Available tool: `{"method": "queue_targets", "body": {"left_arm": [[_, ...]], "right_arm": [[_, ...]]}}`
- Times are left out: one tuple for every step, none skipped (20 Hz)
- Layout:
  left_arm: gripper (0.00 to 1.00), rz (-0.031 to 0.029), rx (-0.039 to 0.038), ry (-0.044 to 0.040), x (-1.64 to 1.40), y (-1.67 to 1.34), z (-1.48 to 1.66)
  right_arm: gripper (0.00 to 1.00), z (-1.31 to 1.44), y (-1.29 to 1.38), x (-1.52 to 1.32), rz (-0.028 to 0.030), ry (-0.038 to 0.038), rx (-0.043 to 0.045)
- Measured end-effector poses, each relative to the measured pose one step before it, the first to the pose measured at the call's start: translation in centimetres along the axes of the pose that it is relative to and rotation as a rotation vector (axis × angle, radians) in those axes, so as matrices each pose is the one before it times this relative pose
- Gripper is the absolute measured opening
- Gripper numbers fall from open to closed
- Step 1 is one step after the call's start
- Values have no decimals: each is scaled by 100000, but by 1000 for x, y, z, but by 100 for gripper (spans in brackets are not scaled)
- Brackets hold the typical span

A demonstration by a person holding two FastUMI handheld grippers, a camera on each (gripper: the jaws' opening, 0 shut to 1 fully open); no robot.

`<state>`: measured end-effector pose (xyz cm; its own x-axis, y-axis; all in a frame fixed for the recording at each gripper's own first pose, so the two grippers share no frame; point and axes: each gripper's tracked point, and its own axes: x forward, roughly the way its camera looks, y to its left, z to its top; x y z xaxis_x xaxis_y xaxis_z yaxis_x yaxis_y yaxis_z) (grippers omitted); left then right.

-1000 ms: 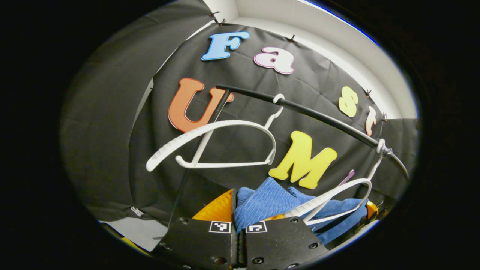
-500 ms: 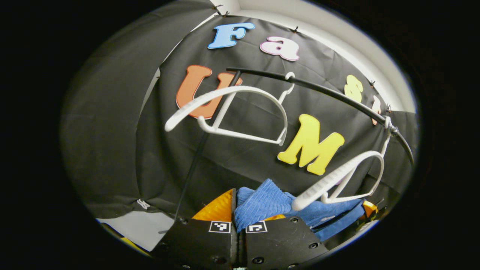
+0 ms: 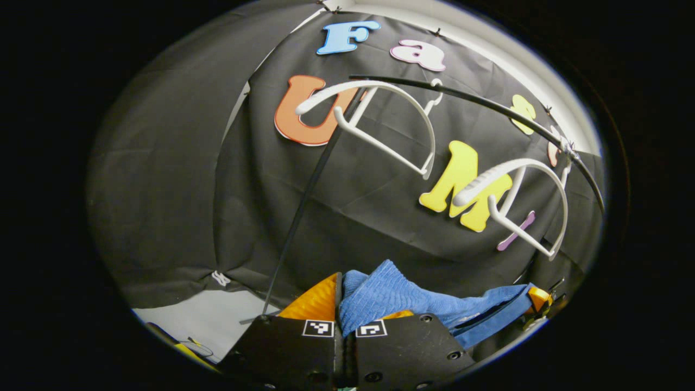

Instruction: Grasp the clothes on the hanger with both hands and then place them into the laundry hamper below.

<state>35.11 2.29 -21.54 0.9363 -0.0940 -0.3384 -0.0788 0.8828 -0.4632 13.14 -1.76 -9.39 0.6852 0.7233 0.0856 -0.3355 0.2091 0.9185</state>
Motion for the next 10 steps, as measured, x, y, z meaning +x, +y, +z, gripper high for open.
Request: {"method": "queue_targets", "body": {"left_arm": [[5, 598, -46, 748, -293, 16, -637], [5, 331, 117, 1189, -312, 84, -762], [5, 675, 542, 1326, -318, 185, -646], [5, 375, 927, 1170, -180, 154, -589], [5, 218, 838, 964, -279, -36, -617], [5, 210, 507, 1125, -205, -142, -438], [5, -74, 31, 844, -128, -94, -411], [5, -461, -65, 1090, -229, -339, -159], [5, -382, 835, 265, -305, -356, 91], [5, -124, 1426, 191, -366, -343, -14]], "right_arm": [[4, -669, -309, 0, -1568, 1132, -1297], [4, -801, -299, -134, -1468, 1336, -1494], [4, -729, -144, -82, -1170, 1195, -1331], [4, -752, 53, 119, -1060, 1192, -1021], [4, -597, 29, 120, -891, 1021, -659], [4, -775, 122, 95, -987, 1187, -623], [4, -539, 212, 32, -917, 1195, -1034], [4, -764, 527, 196, -803, 1324, -1844], [4, -475, 606, 272, -410, 847, -2294], [4, -755, 234, 129, -429, 1180, -2333]]}}
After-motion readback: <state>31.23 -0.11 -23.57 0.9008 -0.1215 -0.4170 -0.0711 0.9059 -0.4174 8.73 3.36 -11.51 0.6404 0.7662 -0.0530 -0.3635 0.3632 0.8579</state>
